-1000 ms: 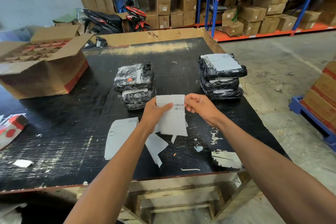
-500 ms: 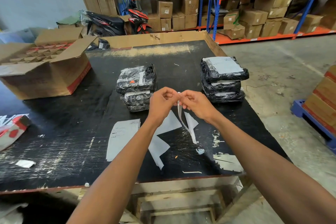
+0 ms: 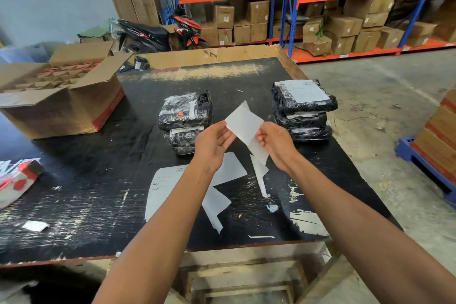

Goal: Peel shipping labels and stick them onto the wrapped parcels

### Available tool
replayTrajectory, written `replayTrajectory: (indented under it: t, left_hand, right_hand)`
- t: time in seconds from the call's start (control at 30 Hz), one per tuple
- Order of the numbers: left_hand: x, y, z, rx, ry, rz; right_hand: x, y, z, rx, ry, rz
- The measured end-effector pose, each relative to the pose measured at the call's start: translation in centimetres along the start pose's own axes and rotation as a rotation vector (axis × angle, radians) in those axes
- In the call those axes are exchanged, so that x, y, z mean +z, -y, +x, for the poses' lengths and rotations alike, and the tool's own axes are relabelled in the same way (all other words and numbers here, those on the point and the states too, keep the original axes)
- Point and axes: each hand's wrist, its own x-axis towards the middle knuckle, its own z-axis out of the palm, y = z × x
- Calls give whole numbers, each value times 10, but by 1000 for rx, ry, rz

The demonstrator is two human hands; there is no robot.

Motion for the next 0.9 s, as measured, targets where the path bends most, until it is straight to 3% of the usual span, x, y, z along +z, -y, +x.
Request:
replayTrajectory:
  t: [0.27, 0.5, 0.67, 0.9]
  left_hand:
    - [-21, -15, 9, -54, -120, -241]
    - [-38, -28, 13, 16, -201, -302]
    - [-44, -49, 12, 99, -180, -378]
    - [-38, -45, 2, 90, -99, -305]
  right_hand:
    - [-21, -6, 6, 239, -227, 535]
    - [-44, -17, 6, 253, -493, 689]
    - [-59, -29, 2, 268, -593, 516]
    - [-51, -64, 4, 343, -430, -48]
